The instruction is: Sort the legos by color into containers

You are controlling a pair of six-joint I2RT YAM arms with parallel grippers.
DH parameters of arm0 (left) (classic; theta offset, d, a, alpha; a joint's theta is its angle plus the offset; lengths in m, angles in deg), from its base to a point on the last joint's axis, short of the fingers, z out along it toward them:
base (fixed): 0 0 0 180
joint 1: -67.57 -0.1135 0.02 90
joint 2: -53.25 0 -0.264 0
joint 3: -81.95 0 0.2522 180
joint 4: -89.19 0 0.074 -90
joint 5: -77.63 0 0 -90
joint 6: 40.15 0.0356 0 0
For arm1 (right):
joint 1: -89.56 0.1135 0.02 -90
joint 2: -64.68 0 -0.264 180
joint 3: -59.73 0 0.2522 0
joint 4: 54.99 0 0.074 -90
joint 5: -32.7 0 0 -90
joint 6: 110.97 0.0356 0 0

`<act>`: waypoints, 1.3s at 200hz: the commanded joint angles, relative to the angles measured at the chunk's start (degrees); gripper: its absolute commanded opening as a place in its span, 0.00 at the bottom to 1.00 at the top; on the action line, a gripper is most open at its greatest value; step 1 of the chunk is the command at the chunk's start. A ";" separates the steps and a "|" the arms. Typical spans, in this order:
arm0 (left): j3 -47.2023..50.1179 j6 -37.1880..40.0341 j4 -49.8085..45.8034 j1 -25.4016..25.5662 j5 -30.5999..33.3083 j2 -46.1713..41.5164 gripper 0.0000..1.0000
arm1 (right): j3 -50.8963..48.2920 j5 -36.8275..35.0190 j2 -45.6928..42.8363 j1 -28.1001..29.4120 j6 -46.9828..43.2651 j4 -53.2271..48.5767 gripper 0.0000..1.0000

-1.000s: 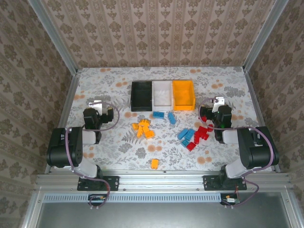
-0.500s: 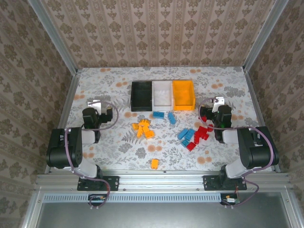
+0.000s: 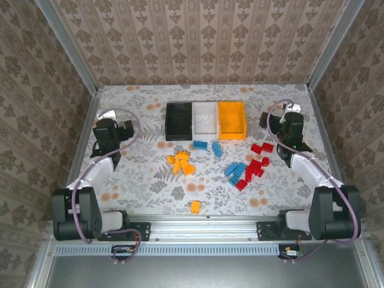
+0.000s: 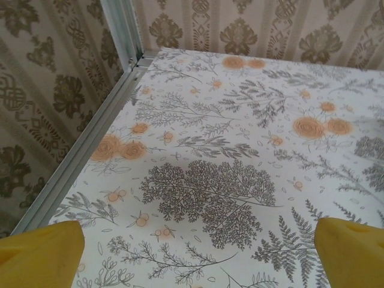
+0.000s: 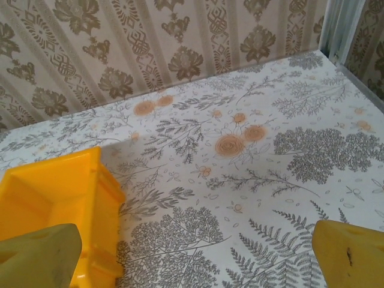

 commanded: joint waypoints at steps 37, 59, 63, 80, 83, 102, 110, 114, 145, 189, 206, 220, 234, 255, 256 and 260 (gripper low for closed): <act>-6.39 -10.57 -20.15 0.91 -10.12 -9.16 1.00 | 8.73 11.49 -2.47 0.40 7.12 -27.30 1.00; -8.52 -12.31 -26.70 1.44 -15.08 -10.54 1.00 | 12.26 12.50 -2.55 1.57 7.08 -36.82 0.99; -8.75 -12.56 -27.57 1.65 -16.23 -10.80 1.00 | 12.84 12.88 -2.55 1.88 7.01 -38.46 0.99; -9.54 -13.60 -31.01 3.37 -19.82 -11.58 1.00 | 14.40 13.56 -2.81 4.08 6.56 -44.86 0.98; -9.63 -13.69 -31.55 3.81 -20.24 -11.65 1.00 | 14.60 13.56 -2.89 4.59 6.51 -45.96 0.98; -10.58 -14.08 -35.25 7.48 -22.44 -11.81 1.00 | 15.13 12.29 -3.73 8.86 6.58 -51.09 0.97; -10.97 -14.13 -36.67 9.53 -22.82 -11.72 1.00 | 14.97 11.48 -4.16 11.07 6.87 -52.83 0.97; -11.20 -14.09 -37.44 10.50 -22.85 -11.71 1.00 | 14.79 11.00 -4.40 12.16 7.13 -53.51 0.97; -12.05 -14.46 -41.61 18.16 -22.89 -10.39 1.00 | 12.41 8.19 -4.61 19.22 10.26 -56.29 0.95; -10.50 -14.22 -43.93 29.30 -20.97 -8.39 1.00 | 8.92 5.96 -3.16 24.60 15.05 -57.92 0.90; -9.70 -14.03 -44.24 32.52 -19.71 -7.32 1.00 | 6.70 6.71 -3.10 26.49 16.44 -57.04 0.88; -8.88 -14.29 -43.95 34.43 -19.64 -6.14 1.00 | 5.60 6.40 -2.79 28.39 17.38 -57.30 0.87; -8.33 -14.57 -43.54 35.83 -19.19 -4.95 1.00 | 4.68 5.56 -2.53 29.94 18.20 -57.90 0.86; -7.75 -15.15 -42.58 37.01 -18.94 -3.28 1.00 | 2.63 3.83 -2.37 30.28 19.71 -57.92 0.82; -7.75 -15.19 -42.51 37.03 -18.92 -3.24 1.00 | 2.54 3.73 -2.42 30.27 19.77 -57.87 0.82; -7.68 -15.27 -42.32 37.12 -18.90 -3.05 1.00 | 2.26 3.44 -2.40 30.26 19.89 -57.76 0.81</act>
